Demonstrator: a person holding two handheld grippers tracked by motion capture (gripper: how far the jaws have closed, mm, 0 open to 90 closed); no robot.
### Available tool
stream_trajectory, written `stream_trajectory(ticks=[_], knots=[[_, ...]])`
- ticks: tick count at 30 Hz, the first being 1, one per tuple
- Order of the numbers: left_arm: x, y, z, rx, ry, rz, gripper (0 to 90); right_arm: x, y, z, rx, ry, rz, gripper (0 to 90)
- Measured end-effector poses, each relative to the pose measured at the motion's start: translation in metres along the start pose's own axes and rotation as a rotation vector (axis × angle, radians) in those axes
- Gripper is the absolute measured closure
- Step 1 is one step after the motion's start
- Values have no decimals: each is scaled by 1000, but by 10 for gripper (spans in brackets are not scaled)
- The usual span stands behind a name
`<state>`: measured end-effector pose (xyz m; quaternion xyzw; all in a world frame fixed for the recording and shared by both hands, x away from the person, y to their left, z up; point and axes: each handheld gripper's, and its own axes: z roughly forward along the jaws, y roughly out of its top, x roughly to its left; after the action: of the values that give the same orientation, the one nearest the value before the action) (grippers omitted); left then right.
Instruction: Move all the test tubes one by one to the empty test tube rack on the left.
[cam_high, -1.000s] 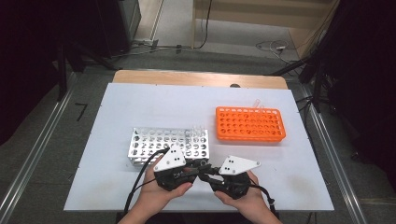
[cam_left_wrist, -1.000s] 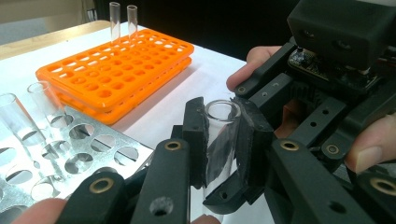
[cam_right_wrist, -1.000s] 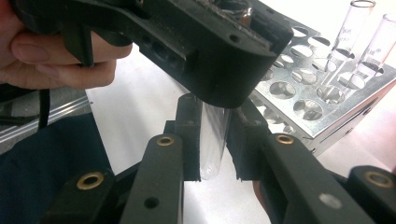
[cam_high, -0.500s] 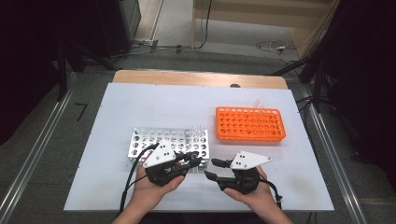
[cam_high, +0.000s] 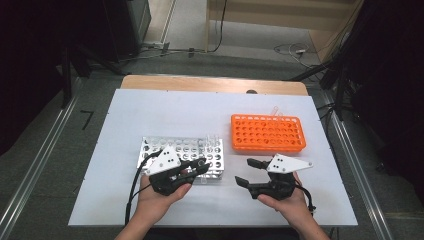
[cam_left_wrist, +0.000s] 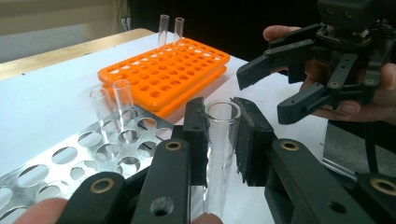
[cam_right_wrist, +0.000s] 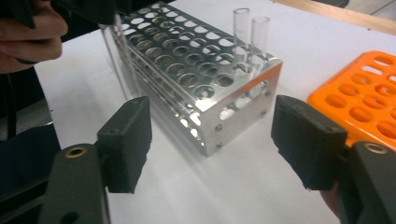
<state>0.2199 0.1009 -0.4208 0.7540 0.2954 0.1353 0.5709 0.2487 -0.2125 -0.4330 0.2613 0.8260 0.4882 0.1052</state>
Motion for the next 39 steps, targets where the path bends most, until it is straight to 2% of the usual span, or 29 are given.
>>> stream_trajectory(ticks=[9, 14, 18, 22, 25, 29, 39], knots=[[10, 0, -8, -2, 28, -6, 759, -18, -7, -5, 1, -47, 26, 175], [17, 2, -14, -10, 52, -16, 759, -25, -7, -8, -7, -49, 39, 90], [24, 6, -19, -22, 68, -17, 759, -30, -8, -11, -22, -65, 47, 58], [29, 12, -22, -31, 82, -17, 760, -34, -10, -13, -23, -81, 53, 43], [33, 16, -22, -32, 89, -15, 760, -38, -12, -14, -21, -57, 68, 40], [38, 21, -22, -36, 91, -13, 759, -42, -14, -16, -23, -70, 73, 40], [51, 36, -11, -44, 110, -11, 759, -49, -17, -22, -34, -101, 80, 41]])
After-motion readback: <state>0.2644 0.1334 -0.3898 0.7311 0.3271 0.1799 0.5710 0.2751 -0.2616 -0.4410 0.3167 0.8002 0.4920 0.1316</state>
